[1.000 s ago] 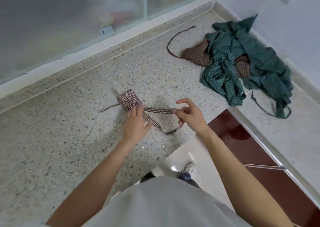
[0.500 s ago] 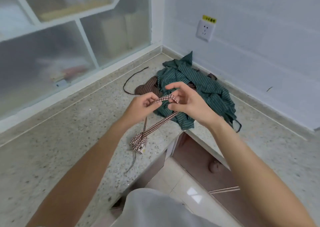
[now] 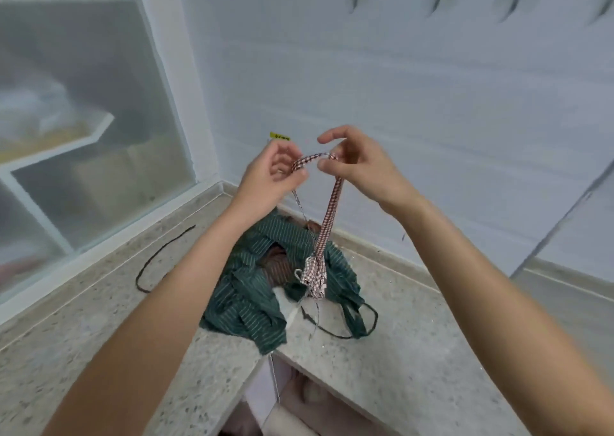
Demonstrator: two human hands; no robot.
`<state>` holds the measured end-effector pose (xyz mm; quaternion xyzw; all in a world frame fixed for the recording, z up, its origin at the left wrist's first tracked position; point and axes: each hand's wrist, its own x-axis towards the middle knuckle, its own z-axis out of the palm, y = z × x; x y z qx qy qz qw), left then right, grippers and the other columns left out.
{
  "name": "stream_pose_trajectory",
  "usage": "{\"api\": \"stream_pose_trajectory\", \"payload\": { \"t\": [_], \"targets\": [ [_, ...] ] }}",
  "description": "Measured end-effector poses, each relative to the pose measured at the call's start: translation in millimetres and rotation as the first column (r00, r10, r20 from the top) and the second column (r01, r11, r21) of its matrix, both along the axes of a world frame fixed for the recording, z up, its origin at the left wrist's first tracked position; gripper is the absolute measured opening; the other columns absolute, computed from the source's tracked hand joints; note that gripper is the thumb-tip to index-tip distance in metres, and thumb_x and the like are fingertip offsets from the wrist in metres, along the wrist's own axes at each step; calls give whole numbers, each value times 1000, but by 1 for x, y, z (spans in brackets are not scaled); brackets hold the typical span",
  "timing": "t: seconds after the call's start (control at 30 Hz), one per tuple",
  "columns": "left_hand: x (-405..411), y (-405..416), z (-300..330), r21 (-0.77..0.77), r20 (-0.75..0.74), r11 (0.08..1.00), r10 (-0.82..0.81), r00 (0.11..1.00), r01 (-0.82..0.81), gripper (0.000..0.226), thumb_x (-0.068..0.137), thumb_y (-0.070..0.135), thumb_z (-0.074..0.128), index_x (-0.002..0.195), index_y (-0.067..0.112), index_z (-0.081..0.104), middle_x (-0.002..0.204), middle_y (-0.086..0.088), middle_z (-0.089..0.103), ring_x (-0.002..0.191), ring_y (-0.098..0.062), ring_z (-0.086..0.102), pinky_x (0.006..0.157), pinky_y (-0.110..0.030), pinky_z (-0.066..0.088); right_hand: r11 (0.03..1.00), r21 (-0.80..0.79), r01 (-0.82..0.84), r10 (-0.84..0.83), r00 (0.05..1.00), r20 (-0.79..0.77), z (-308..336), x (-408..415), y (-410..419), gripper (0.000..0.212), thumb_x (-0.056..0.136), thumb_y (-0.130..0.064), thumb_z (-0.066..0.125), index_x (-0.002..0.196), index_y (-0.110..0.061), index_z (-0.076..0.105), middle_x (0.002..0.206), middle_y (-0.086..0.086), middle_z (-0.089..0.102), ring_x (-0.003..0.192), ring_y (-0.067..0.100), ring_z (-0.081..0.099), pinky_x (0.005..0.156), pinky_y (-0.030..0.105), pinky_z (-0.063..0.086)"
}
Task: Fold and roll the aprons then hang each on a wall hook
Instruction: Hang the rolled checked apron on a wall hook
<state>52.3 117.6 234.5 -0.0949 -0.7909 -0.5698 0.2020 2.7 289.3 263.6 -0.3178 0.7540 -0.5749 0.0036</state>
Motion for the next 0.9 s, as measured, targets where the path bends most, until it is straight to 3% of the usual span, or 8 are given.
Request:
{"api": "stream_pose_trajectory", "payload": {
  "t": [0.2,0.3,0.4,0.57,0.67,0.73,0.83,0.9],
  "targets": [
    [-86,6,35,-173,-297,978,65,953,-121,28,73,4,75,69,22,55,77,9,45,63,-5,43,61,-17,40,984,-146,-98,111,990,87,44,-49,10,26,85,3,61,103,-15,59,81,2,65,77,12,62,80,30,49],
    [-113,12,47,-96,-193,995,-30,981,12,15,81,-2,64,84,12,60,78,3,54,67,-7,50,64,-18,43,975,-213,-69,79,996,38,58,-72,6,34,87,12,45,111,-8,59,99,8,66,92,16,64,87,28,52],
    [-130,12,57,125,1,967,-222,975,220,18,95,4,44,96,7,62,91,-2,63,78,-8,62,75,-28,52,990,-97,105,-127,958,-259,66,-94,2,47,82,15,42,116,-10,60,108,2,66,101,12,63,93,28,50],
    [-165,2,74,48,16,929,-367,930,366,17,95,18,49,97,9,63,94,-3,61,88,-13,57,78,-24,51,821,-61,568,-436,553,-710,74,-134,-7,29,80,-7,60,103,-23,67,91,-12,68,80,7,61,66,25,48],
    [-187,-8,89,99,-3,897,-432,902,430,16,96,14,47,87,12,60,83,4,63,87,-12,58,86,-27,50,699,-195,688,-527,312,-791,80,-159,-15,11,77,-15,65,86,-20,68,79,-7,55,74,11,48,56,26,38],
    [-201,-17,98,189,3,868,-468,884,459,20,97,12,43,83,12,57,75,6,64,79,-13,61,84,-30,51,731,-192,655,-552,402,-730,85,-172,-21,6,80,-17,63,85,-16,63,82,-5,48,75,10,45,61,28,39],
    [-225,-29,109,164,-22,892,-423,906,421,7,91,10,55,85,14,54,66,11,57,62,-6,55,74,-27,51,875,-99,473,-463,761,-455,98,-183,-31,5,88,-11,52,89,-15,50,84,-1,59,74,8,57,75,33,49],
    [-241,-36,116,113,-66,926,-354,933,360,14,86,10,63,93,18,54,71,10,56,64,-4,53,67,-23,50,905,-184,383,-421,867,-267,109,-192,-36,12,88,-6,49,87,-17,46,75,2,60,65,13,60,74,36,50]
  ]
}}
